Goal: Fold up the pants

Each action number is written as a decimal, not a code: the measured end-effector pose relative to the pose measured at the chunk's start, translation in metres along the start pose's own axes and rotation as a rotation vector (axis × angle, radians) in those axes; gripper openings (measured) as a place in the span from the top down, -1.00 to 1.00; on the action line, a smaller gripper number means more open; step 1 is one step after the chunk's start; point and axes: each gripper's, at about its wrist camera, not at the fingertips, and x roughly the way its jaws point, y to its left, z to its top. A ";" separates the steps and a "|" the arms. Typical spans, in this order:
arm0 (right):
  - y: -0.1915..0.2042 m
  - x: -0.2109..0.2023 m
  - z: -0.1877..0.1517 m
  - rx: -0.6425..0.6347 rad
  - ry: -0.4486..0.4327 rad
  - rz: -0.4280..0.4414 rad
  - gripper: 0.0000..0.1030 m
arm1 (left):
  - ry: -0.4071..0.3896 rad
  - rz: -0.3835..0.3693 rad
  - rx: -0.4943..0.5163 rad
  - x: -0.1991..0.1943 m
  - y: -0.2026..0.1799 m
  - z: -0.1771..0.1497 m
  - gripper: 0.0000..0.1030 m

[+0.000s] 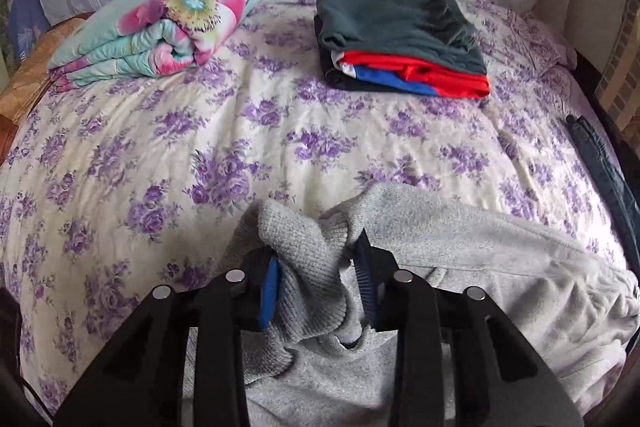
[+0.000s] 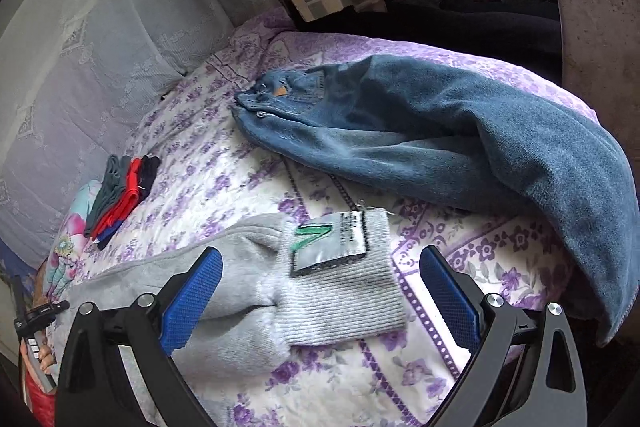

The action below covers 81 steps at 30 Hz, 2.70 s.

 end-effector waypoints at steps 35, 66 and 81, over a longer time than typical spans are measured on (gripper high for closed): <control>0.241 0.260 0.064 -0.378 0.163 0.131 0.23 | 0.087 0.478 -0.221 0.060 0.167 0.039 -0.24; 0.482 0.123 -0.204 -1.553 0.188 0.586 0.83 | 0.043 0.103 -0.292 -0.117 0.185 -0.116 -0.54; 0.447 0.104 -0.212 -1.518 0.319 0.575 0.72 | 0.108 -0.150 -0.483 -0.075 0.184 -0.118 -0.59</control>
